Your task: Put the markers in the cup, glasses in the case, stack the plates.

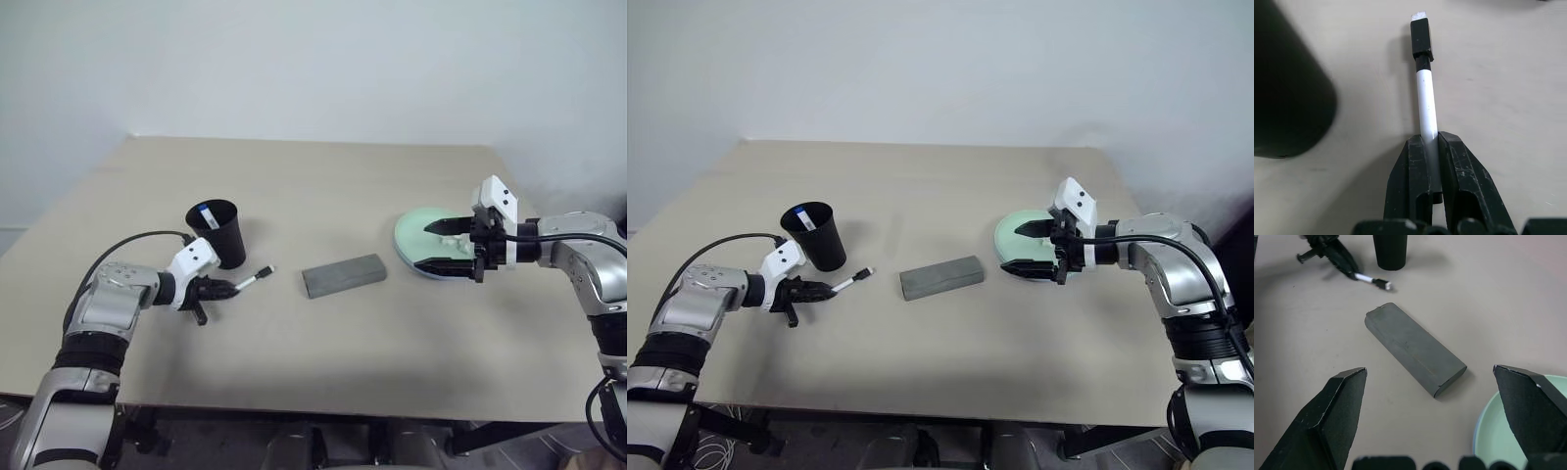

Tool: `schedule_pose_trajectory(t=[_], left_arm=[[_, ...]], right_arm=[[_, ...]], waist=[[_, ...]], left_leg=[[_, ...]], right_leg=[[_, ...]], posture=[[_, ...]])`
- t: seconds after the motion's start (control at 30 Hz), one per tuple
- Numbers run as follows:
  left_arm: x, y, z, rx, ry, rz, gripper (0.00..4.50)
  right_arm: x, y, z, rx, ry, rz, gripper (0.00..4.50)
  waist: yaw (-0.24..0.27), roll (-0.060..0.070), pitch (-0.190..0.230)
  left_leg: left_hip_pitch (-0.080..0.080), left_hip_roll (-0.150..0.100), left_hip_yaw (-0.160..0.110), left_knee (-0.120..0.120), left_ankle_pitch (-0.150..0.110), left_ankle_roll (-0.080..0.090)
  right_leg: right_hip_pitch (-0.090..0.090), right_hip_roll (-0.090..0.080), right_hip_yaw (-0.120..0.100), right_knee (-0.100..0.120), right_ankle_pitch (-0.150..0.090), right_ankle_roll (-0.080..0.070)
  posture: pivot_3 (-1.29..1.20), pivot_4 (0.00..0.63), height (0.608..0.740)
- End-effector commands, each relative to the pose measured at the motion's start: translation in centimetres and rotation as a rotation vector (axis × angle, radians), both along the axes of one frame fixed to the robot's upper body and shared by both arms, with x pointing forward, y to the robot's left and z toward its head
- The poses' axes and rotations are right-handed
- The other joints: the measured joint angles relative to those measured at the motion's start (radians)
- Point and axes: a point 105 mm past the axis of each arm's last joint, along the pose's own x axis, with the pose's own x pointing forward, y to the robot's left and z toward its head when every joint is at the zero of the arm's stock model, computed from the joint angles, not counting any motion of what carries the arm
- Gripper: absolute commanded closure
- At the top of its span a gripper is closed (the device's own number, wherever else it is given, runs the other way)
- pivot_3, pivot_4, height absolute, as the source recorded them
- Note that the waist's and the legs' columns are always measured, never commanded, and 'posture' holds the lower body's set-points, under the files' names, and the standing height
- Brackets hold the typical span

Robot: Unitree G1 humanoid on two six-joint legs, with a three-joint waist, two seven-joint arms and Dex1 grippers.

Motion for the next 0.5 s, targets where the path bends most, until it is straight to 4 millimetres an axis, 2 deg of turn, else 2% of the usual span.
schedule_pose_trajectory(t=[0.03, 0.2, 0.33, 0.5], left_arm=[[-0.4, 0.6, 2.0, 0.039, -0.036, -0.038, 4.44], [-1.6, 2.6, 2.8, 0.13, -0.023, -0.06, 4.44], [-2.5, 3.1, 3.0, 0.158, 0.002, -0.095, 4.44], [-3.4, 3.8, 2.4, 0.215, 0.035, -0.131, 4.44]], right_arm=[[0.1, 0.1, 1.5, 0.012, -0.056, 0.01, 0.0], [0.1, 0.1, 1.4, 0.011, -0.054, 0.012, 0.0], [0.1, 0.1, 1.4, 0.01, -0.053, 0.015, 0.0], [0.2, 0.2, 1.3, 0.011, -0.054, 0.02, 0.0]], waist=[[0.001, 0.0, 0.0], [0.001, 0.0, 0.0], [0.001, 0.0, 0.0], [0.001, 0.001, 0.0]], left_leg=[[0.0, 0.0, 0.0, 0.0, 0.0, 0.0], [-0.001, 0.0, 0.0, 0.0, 0.0, 0.0], [-0.002, 0.0, 0.001, -0.001, 0.0, 0.0], [-0.003, 0.0, 0.002, -0.002, 0.0, 0.0]], right_leg=[[-0.001, 0.0, 0.0, 0.0, 0.0, 0.0], [-0.002, 0.0, 0.0, 0.0, 0.0, 0.0], [-0.003, -0.001, 0.0, 0.0, 0.0, 0.0], [-0.005, -0.001, 0.0, 0.0, 0.0, 0.0]], posture=[[0.0, 0.0, 0.732], [0.0, 0.0, 0.732], [0.0, 0.0, 0.732], [0.0, 0.0, 0.732]])
